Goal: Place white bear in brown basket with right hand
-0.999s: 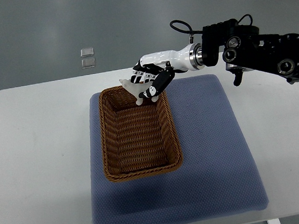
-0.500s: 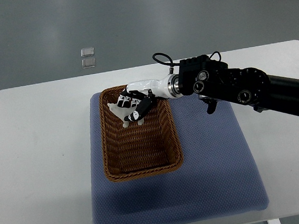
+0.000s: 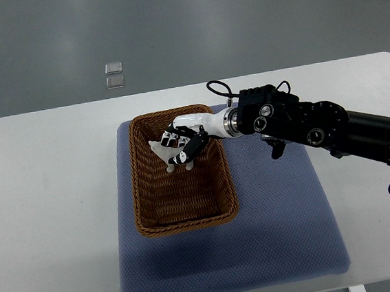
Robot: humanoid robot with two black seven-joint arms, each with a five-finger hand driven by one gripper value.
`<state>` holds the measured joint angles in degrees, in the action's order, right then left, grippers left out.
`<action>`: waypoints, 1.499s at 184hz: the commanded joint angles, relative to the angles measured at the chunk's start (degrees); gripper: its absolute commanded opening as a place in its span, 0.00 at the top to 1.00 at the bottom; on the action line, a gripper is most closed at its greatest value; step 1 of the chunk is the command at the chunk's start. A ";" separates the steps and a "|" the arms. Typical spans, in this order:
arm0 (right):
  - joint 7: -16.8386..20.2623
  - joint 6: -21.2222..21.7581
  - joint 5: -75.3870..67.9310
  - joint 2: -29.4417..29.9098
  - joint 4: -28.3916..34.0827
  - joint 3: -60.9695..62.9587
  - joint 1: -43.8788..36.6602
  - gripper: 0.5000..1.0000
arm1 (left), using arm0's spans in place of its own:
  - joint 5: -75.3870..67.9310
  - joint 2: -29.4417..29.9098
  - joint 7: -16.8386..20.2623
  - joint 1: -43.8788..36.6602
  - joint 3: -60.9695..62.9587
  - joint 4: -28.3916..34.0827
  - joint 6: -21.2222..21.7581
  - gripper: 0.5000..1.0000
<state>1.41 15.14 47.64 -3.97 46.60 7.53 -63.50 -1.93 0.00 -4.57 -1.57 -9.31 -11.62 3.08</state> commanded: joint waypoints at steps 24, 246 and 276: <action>-0.09 -0.11 0.00 0.01 -0.01 0.03 0.48 0.59 | 0.00 0.00 0.00 -0.01 0.00 0.02 0.00 0.00; -0.44 4.20 -4.48 -9.92 0.25 37.64 6.99 0.15 | 0.00 0.00 0.00 0.07 -0.09 -0.07 0.00 0.00; -3.95 2.88 -11.96 -8.69 -0.19 47.66 15.69 0.15 | -0.09 0.00 0.00 -0.01 -0.18 0.02 0.00 0.00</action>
<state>-0.53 18.93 39.93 -13.34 46.74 50.09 -52.68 -1.94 0.00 -4.57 -1.57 -9.41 -11.67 3.08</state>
